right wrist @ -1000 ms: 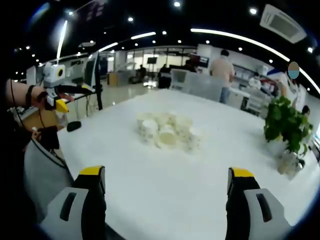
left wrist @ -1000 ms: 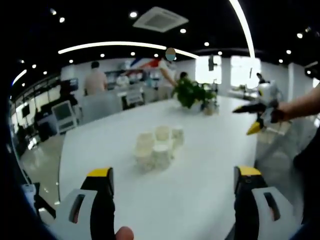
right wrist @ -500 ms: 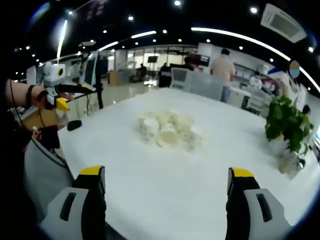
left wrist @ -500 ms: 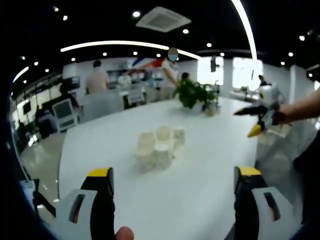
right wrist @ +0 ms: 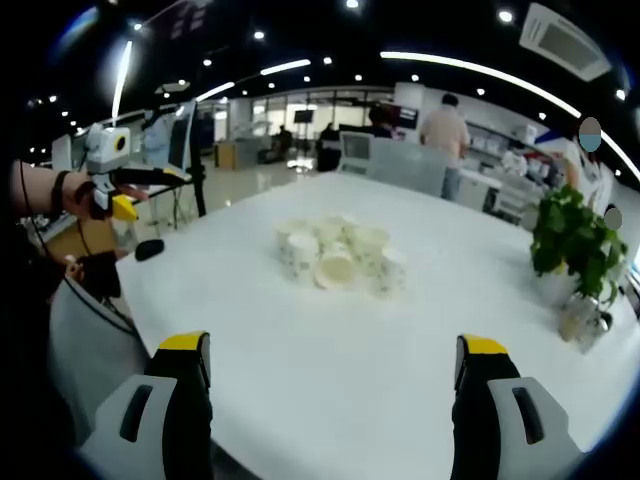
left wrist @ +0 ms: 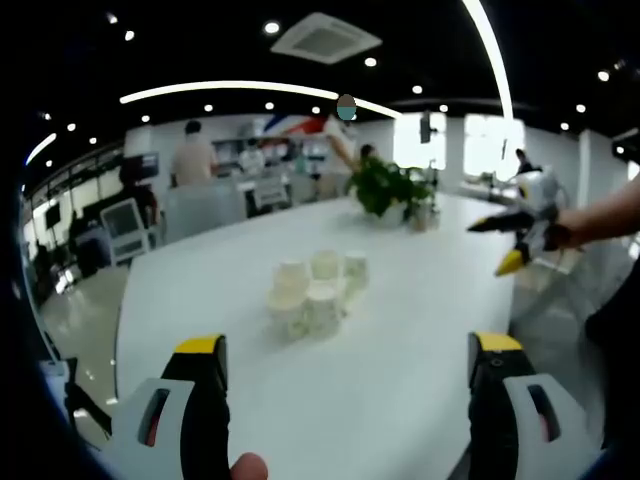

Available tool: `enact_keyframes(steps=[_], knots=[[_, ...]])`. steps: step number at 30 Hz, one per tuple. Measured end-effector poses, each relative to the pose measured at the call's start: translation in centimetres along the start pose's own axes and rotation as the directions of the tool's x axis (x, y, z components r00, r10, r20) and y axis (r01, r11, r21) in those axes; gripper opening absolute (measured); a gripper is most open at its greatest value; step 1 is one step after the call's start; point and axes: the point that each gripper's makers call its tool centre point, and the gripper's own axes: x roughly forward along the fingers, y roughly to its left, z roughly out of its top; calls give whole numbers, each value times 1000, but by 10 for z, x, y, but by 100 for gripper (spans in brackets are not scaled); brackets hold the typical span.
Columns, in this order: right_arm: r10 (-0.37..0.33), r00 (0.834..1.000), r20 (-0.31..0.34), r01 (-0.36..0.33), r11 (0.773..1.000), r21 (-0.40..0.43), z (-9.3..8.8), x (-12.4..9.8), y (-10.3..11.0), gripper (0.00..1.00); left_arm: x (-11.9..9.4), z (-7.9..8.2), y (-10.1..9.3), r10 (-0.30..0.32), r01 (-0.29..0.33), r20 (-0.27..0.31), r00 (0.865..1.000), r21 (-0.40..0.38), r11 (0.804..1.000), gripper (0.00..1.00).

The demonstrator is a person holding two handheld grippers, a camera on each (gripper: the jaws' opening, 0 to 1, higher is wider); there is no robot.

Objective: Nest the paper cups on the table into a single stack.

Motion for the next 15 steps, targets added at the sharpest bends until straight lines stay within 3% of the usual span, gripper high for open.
enact_keyframes(steps=[15], knots=[[0, 1000, -1, 0, 1000, -3, 0, -1, -1, 100, 0, 0, -1, -3, 3, 2, 1000, -14, 1000, 99]])
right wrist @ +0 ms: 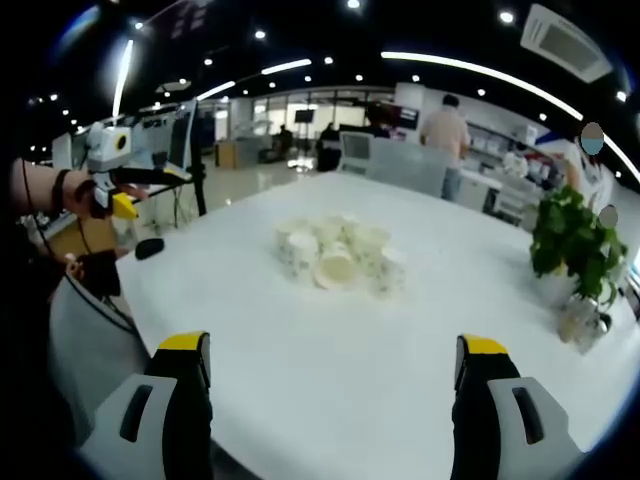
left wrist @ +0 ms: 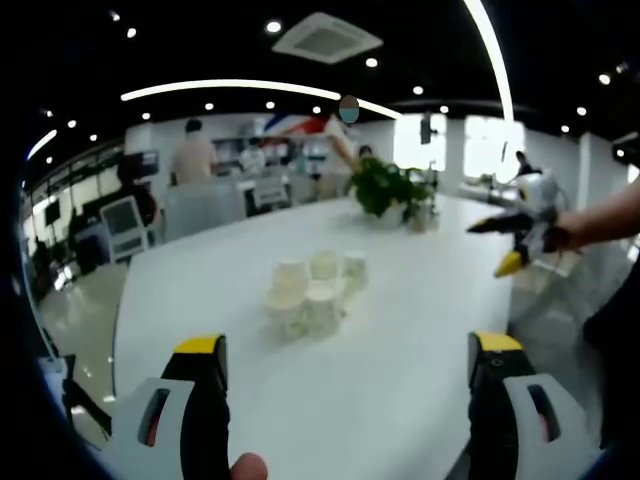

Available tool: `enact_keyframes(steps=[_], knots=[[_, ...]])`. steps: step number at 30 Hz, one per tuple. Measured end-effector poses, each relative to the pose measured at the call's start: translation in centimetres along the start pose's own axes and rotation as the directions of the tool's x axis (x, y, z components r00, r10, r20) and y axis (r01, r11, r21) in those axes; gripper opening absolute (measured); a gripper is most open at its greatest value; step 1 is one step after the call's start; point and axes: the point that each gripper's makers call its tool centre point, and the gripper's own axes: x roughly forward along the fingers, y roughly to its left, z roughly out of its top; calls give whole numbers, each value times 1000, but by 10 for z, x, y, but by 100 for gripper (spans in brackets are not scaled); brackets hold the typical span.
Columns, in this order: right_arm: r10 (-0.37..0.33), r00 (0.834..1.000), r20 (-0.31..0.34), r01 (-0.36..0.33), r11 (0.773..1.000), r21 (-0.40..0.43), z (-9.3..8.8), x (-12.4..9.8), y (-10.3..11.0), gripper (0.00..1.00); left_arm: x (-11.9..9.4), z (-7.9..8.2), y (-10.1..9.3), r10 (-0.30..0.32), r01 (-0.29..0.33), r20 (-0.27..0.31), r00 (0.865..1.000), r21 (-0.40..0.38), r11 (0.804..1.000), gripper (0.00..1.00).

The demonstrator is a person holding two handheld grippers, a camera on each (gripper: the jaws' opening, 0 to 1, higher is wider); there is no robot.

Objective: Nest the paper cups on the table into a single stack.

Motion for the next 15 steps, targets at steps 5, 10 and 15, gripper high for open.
enact_keyframes(steps=[5, 10, 15], knots=[[2, 1000, -2, -2, 1000, 2, -2, 1, 1, 100, 1, 0, 0, 1, -1, 5, 1000, -5, 1000, 99], [5, 1000, 1, -5, 1000, 10, -2, 1, 1, 100, 1, 1, 0, -1, 1, 8, 1000, -13, 1000, 99], [2, 1000, 5, -2, 1000, 14, -2, 2, 1, 100, 0, 1, 2, 2, -2, 7, 1000, -9, 1000, 99]])
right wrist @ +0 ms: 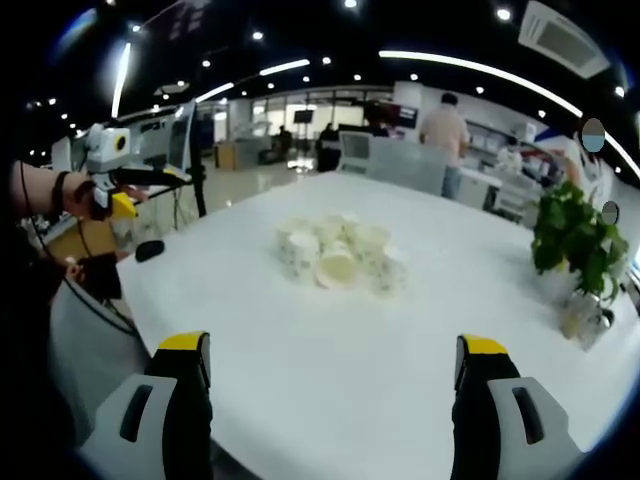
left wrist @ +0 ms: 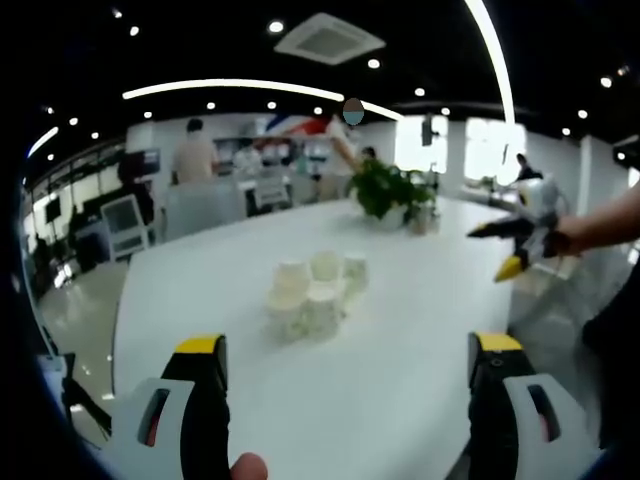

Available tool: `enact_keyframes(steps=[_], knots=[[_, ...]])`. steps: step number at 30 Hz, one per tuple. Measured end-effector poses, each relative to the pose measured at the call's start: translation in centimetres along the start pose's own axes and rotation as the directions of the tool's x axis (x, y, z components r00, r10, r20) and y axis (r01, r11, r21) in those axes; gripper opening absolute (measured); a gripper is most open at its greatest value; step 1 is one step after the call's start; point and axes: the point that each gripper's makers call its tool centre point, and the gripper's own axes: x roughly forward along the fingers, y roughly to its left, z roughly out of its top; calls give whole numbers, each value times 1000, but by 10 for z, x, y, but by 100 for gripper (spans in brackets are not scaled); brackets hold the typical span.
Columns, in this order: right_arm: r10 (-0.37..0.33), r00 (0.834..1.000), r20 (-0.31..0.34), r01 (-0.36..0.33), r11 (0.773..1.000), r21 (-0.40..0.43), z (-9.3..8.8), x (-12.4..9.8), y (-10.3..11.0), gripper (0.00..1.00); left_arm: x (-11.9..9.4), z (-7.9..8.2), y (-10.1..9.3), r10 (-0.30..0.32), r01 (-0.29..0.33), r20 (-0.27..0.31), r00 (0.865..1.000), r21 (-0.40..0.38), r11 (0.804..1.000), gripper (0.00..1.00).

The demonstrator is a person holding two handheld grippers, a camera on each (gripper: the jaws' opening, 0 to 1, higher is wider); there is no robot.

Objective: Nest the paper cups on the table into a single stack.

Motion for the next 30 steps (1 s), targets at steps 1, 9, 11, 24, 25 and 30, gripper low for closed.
enact_keyframes(steps=[1, 9, 11, 24, 25, 30], knots=[[0, 1000, -1, 0, 1000, -1, 0, 0, 0, 100, 0, 0, 1, 2, -2, -1, 1000, -1, 1000, 99], [-1, 1000, -1, 1, 1000, 10, -3, 0, 1, 100, 0, -3, -2, -8, 8, -13, 1000, 1, 1000, 99], [-1, 1000, 0, 1, 1000, 10, -4, 1, 0, 100, 0, -3, -4, -9, 9, -16, 1000, 9, 1000, 99], [4, 1000, 16, -4, 1000, 3, 4, 3, 1, 100, 1, -3, -4, -10, 10, -18, 1000, 9, 1000, 99], [4, 1000, 14, -4, 1000, 2, 4, 4, 1, 100, 1, -3, -4, -8, 8, -19, 1000, 10, 1000, 99], [10, 1000, 9, -10, 1000, 2, 5, 6, 1, 100, 1, -4, -3, -7, 7, -21, 1000, 14, 1000, 99]])
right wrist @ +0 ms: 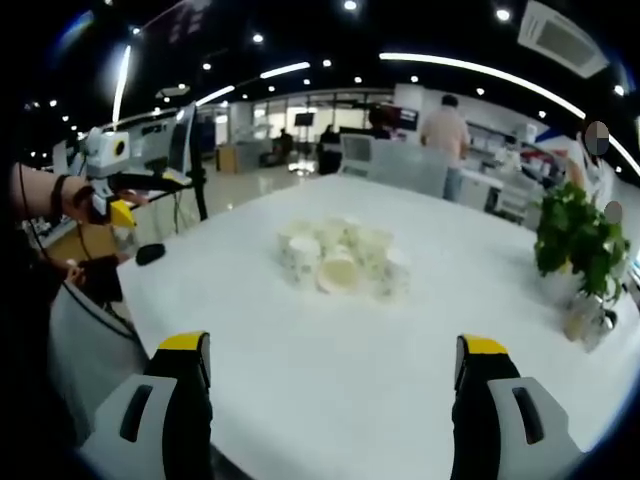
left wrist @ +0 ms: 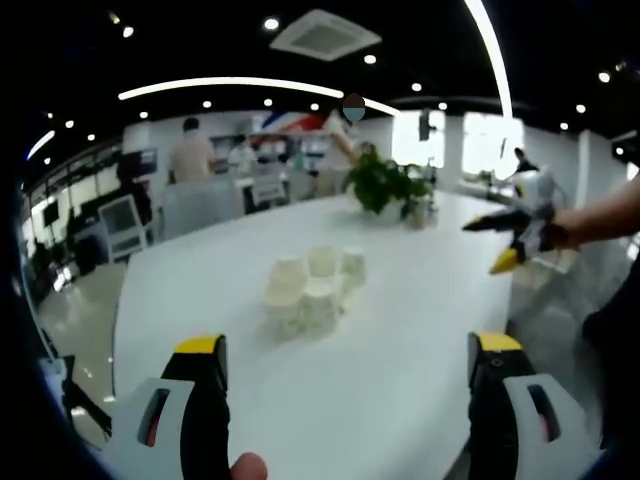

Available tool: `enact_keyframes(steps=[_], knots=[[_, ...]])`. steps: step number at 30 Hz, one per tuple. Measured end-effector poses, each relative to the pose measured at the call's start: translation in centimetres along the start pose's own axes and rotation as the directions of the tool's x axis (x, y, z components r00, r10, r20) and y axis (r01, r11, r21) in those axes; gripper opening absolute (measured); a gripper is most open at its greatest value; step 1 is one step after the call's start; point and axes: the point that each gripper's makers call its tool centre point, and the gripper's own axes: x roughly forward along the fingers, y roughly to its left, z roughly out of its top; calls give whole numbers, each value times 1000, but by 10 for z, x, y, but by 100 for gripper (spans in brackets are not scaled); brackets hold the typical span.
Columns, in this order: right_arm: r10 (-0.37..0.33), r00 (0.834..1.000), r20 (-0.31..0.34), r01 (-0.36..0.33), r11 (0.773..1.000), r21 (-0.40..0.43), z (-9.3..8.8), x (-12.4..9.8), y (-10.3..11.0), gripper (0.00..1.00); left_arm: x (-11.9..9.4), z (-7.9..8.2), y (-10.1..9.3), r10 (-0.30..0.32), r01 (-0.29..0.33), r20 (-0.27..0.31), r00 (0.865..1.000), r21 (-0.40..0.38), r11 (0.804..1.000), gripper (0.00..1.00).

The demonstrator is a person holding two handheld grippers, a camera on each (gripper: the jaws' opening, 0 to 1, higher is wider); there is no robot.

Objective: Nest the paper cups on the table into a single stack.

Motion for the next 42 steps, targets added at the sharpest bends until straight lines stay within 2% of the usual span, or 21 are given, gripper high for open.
enact_keyframes(steps=[26, 30, 42], knots=[[33, 999, 21, -32, 998, -56, 28, 24, -4, 100, 1, -6, 5, 10, -10, -11, 1000, -28, 1000, 99], [46, 999, 21, -45, 998, -46, 32, 31, -3, 100, 2, -6, 5, 10, -10, -14, 1000, -24, 1000, 99], [82, 997, 2, -81, 992, -97, 44, 54, -5, 98, 5, -12, 6, 13, -14, -31, 999, -35, 999, 99]])
